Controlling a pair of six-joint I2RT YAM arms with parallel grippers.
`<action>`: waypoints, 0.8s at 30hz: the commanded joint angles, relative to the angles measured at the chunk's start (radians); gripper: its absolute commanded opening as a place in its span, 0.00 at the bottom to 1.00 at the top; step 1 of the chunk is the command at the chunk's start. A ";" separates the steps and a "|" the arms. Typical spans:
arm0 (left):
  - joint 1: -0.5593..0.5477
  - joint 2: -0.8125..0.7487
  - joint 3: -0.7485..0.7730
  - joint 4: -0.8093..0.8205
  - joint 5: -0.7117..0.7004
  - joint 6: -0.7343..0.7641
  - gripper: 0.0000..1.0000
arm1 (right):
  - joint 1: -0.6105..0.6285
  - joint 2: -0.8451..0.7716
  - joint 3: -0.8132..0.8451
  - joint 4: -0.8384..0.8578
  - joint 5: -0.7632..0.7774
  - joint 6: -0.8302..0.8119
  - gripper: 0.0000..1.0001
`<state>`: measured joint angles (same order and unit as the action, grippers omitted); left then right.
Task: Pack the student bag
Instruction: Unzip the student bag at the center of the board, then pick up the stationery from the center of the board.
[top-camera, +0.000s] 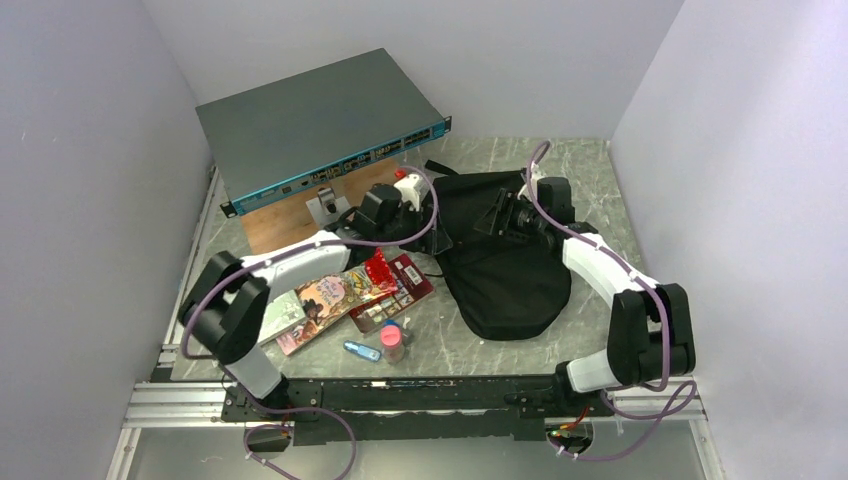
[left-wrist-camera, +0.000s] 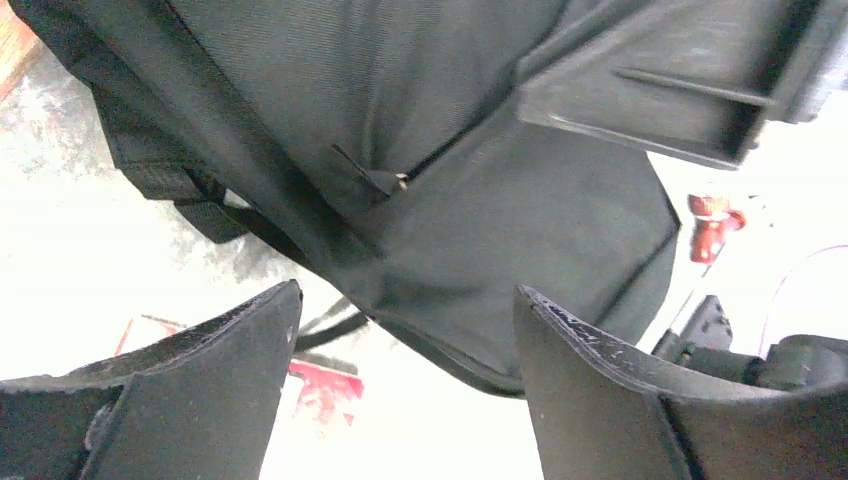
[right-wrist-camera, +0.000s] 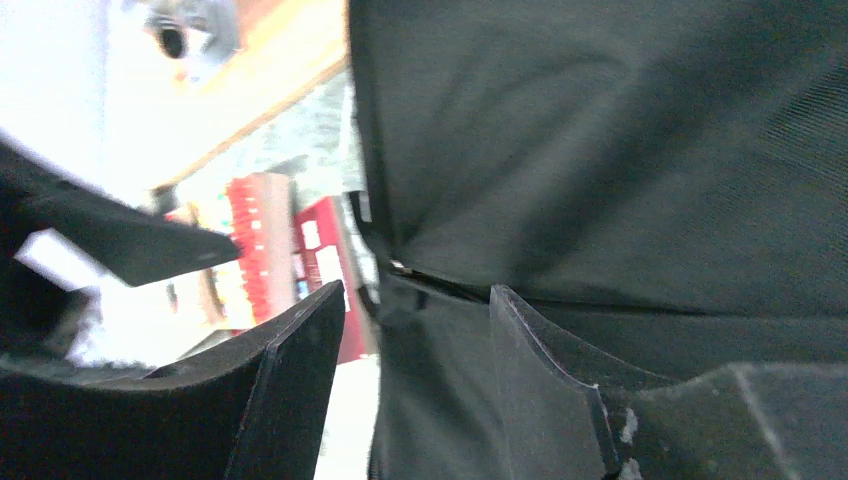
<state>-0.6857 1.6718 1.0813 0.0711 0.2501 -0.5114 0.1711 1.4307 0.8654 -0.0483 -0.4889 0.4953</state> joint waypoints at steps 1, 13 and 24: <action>0.006 -0.144 -0.063 -0.060 0.068 0.035 0.85 | 0.002 -0.017 0.057 -0.181 0.191 -0.125 0.58; 0.008 -0.452 -0.329 -0.021 0.144 -0.070 0.89 | 0.008 -0.012 -0.071 -0.032 0.279 0.016 0.33; 0.000 -0.651 -0.411 -0.121 0.109 -0.107 0.88 | -0.001 -0.024 -0.279 0.221 0.400 0.054 0.19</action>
<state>-0.6811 1.1252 0.6842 -0.0242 0.3782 -0.6041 0.1726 1.4391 0.6502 0.0429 -0.1555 0.5346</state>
